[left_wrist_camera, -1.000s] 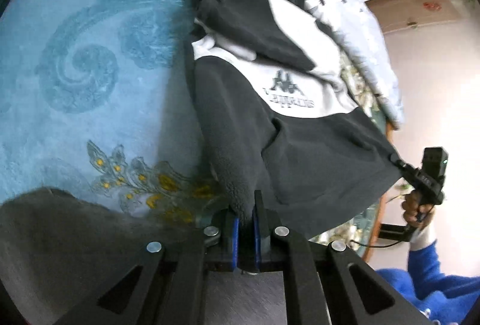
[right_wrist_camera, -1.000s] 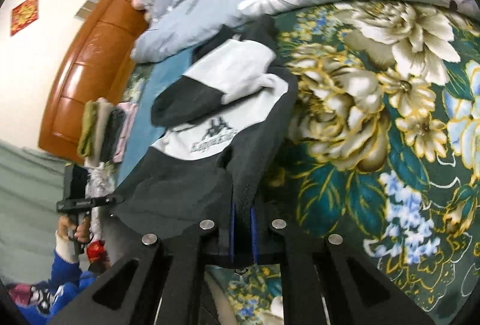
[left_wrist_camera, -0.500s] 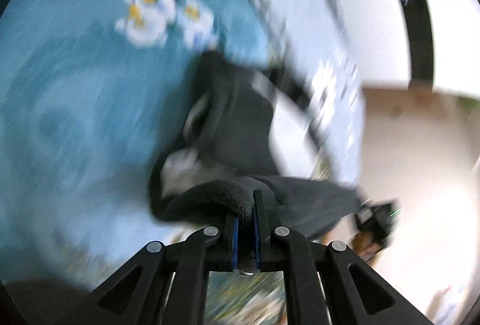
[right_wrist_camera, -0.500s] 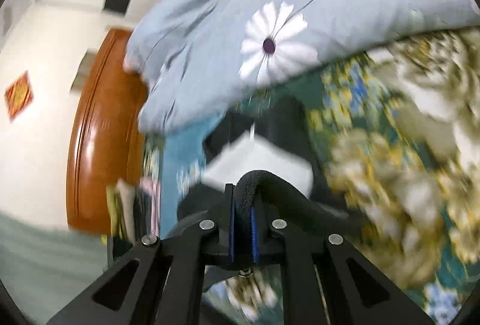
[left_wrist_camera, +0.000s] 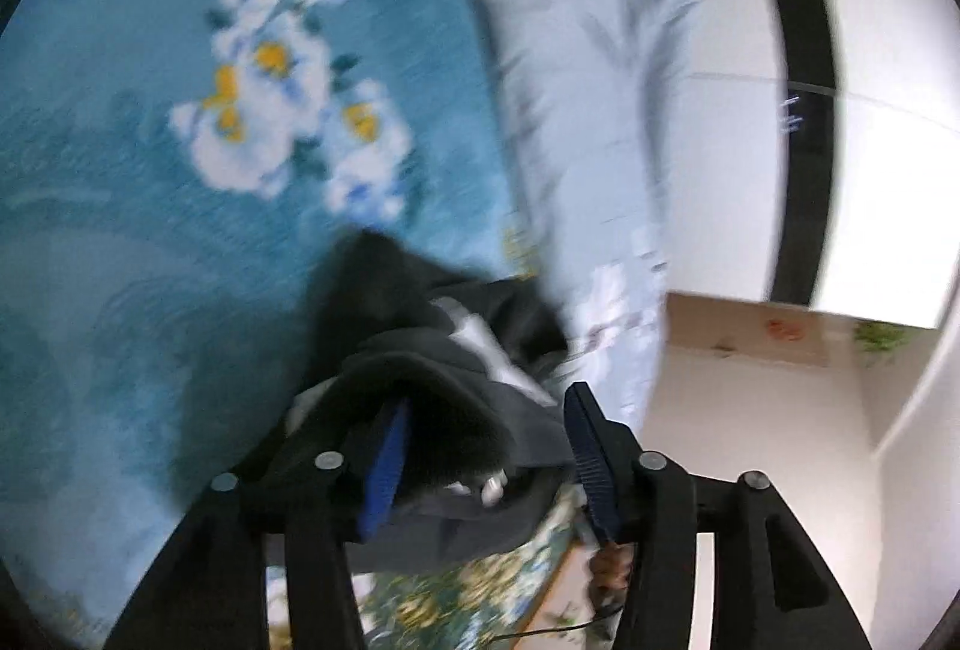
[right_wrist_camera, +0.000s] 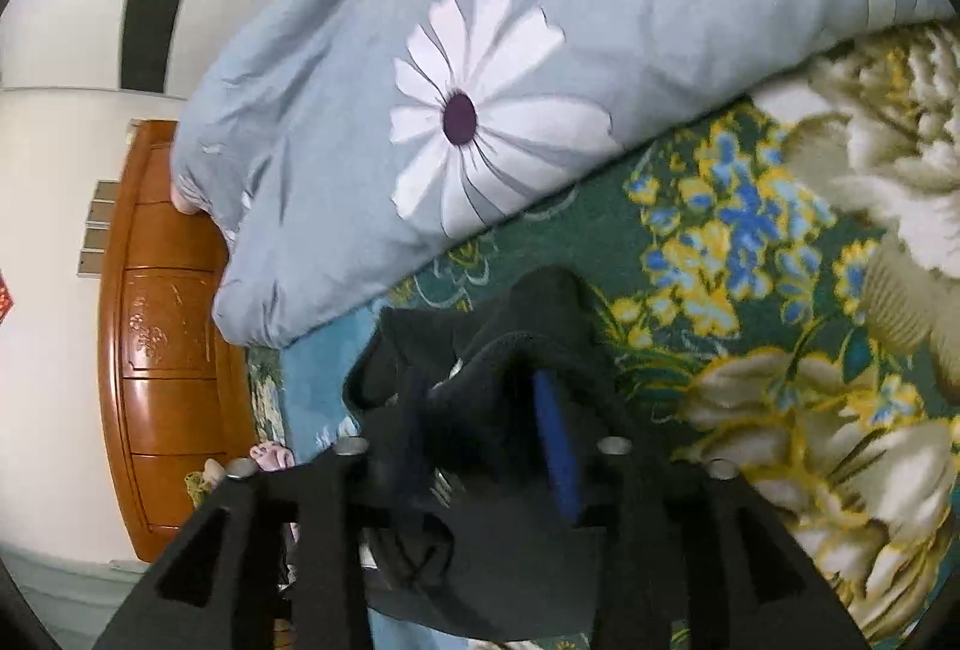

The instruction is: Fold clothes

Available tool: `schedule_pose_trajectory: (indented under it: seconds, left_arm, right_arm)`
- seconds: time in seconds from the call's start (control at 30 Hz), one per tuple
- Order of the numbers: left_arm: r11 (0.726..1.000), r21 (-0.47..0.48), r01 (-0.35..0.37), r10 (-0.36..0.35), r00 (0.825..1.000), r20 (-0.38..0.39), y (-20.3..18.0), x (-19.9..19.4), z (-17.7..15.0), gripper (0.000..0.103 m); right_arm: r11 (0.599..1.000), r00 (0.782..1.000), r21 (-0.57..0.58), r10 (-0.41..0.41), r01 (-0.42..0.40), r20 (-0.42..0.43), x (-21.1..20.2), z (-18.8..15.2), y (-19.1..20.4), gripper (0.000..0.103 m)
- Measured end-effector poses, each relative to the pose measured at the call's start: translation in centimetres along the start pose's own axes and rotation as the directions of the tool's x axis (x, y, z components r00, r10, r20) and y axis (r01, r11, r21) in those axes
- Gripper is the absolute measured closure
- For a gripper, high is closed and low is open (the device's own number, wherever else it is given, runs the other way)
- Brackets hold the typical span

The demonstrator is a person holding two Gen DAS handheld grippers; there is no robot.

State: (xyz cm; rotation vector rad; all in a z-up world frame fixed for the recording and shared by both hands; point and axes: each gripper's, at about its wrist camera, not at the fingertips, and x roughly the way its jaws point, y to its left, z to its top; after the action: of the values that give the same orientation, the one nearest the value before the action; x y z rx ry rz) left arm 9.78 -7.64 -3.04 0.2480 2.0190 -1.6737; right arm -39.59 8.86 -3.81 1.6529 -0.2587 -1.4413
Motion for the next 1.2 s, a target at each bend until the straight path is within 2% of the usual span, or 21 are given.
schedule_pose_trajectory:
  seconds: [0.07,0.17,0.27,0.33,0.37,0.4,0.5,0.53,0.63,0.67,0.77,0.87,0.93,0.97,1.07,1.13,1.17,1.2]
  left_arm:
    - [0.998,0.045,0.031,-0.033,0.999,0.032,-0.9,-0.7,-0.3,0.039]
    - [0.977,0.155,-0.144,0.141,0.990,0.031,-2.4,0.5,-0.8,0.039]
    - [0.925,0.245,-0.291,0.293,0.956,0.031,-3.6,2.1,-1.3,0.039]
    - [0.910,0.270,-0.315,0.321,0.947,0.020,-4.0,3.0,-1.6,0.039]
    - [0.897,0.280,-0.342,0.350,0.936,0.022,-4.1,3.3,-1.8,0.039]
    - [0.883,0.291,-0.368,0.378,0.925,0.023,-4.2,3.5,-1.9,0.039]
    - [0.846,0.278,-0.455,0.470,0.882,0.015,-3.8,4.0,-1.5,0.041]
    - [0.846,0.261,-0.465,0.479,0.878,0.009,-3.6,4.1,-1.2,0.041]
    - [0.858,0.217,-0.466,0.477,0.879,-0.003,-3.3,3.9,-0.4,0.042]
    - [0.854,0.211,-0.475,0.486,0.874,0.000,-3.4,3.9,-0.1,0.042]
    - [0.848,0.258,-0.463,0.464,0.884,0.062,-4.5,2.8,0.4,0.042]
    - [0.805,0.363,-0.469,0.453,0.881,0.135,-4.8,1.9,0.6,0.040]
    - [0.758,0.431,-0.489,0.469,0.868,0.160,-4.2,1.8,0.2,0.040]
    - [0.735,0.462,-0.497,0.477,0.862,0.170,-3.9,1.8,0.0,0.040]
    - [0.699,0.517,-0.494,0.491,0.857,0.155,-2.8,3.4,-0.7,0.040]
    - [0.675,0.548,-0.493,0.501,0.852,0.149,-2.2,4.5,-1.3,0.040]
    - [0.666,0.561,-0.491,0.504,0.851,0.147,-2.0,4.9,-1.5,0.040]
    - [0.679,0.555,-0.481,0.490,0.860,0.146,-1.9,4.9,-1.4,0.042]
  right_arm:
    - [1.000,1.000,-0.023,0.022,-0.022,0.014,-0.7,-0.1,0.2,0.059]
    - [0.997,1.000,-0.080,-0.021,0.020,-0.012,-0.2,-0.6,1.1,0.059]
    - [0.991,0.997,-0.118,-0.067,0.061,-0.041,1.5,-0.7,2.0,0.059]
    - [0.991,0.996,-0.119,-0.066,0.059,-0.056,2.7,-0.7,2.6,0.059]
    - [0.992,0.996,-0.114,-0.059,0.052,-0.063,3.3,-0.7,3.0,0.059]
    - [0.992,0.996,-0.113,-0.061,0.053,-0.070,3.9,-0.7,3.4,0.059]
    - [0.985,0.988,-0.115,-0.134,0.125,-0.077,5.3,0.0,4.3,0.059]
    - [0.983,0.984,-0.106,-0.160,0.152,-0.074,5.8,0.3,4.4,0.059]
    - [0.969,0.971,-0.098,-0.233,0.227,-0.050,6.4,1.1,4.9,0.059]
    - [0.963,0.966,-0.103,-0.255,0.250,-0.034,6.3,1.4,5.2,0.059]
    - [0.937,0.950,-0.160,-0.312,0.310,0.017,6.0,2.1,6.3,0.059]
    - [0.895,0.938,-0.288,-0.343,0.341,0.044,6.0,2.5,7.0,0.059]
    - [0.859,0.934,-0.382,-0.357,0.340,0.028,6.5,2.5,6.7,0.059]
    - [0.843,0.931,-0.424,-0.364,0.332,0.005,7.0,2.2,6.4,0.059]
    - [0.799,0.921,-0.502,-0.390,0.330,-0.016,7.9,1.2,5.4,0.058]
    - [0.801,0.925,-0.503,-0.380,0.324,-0.010,8.0,1.0,4.8,0.058]
    - [0.816,0.929,-0.483,-0.371,0.318,-0.015,8.1,1.1,4.4,0.058]
    - [0.830,0.933,-0.464,-0.359,0.310,-0.019,8.0,1.2,4.1,0.058]
